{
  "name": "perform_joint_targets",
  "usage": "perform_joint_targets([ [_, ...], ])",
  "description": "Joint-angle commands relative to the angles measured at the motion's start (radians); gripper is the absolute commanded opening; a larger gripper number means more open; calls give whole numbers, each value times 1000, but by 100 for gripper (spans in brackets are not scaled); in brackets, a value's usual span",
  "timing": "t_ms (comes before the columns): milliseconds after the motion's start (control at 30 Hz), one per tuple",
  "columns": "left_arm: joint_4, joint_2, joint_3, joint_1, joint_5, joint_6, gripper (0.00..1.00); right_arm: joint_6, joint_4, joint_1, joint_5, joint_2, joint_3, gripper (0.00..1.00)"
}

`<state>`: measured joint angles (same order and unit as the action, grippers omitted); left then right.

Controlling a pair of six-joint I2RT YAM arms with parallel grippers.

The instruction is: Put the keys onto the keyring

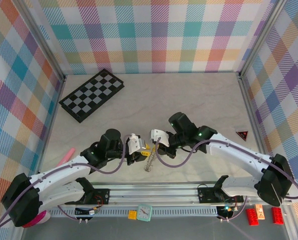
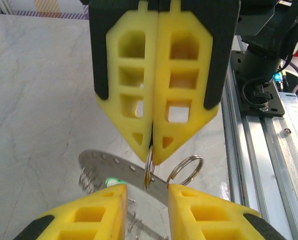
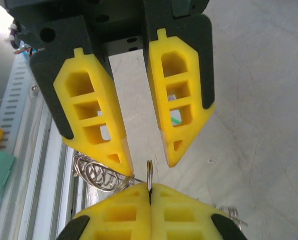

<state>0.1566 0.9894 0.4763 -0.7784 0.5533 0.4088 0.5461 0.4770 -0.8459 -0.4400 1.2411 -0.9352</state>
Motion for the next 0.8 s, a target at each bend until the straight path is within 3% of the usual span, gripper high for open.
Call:
perform_joint_targets([
  [0,5,18,37,-10,45,15,26,52,77,-13,-4,21,-60,0],
  [233,-4,40,42,-10,47,27,21,68,112,-25,-12,55,-102,0],
  [533,-58,-18,24,-9,40,46,43,66,119,-27,9,44,-98,0],
  [767,-83,-71,15,-10,12,47,44,66,119,-27,18,46,-100,0],
])
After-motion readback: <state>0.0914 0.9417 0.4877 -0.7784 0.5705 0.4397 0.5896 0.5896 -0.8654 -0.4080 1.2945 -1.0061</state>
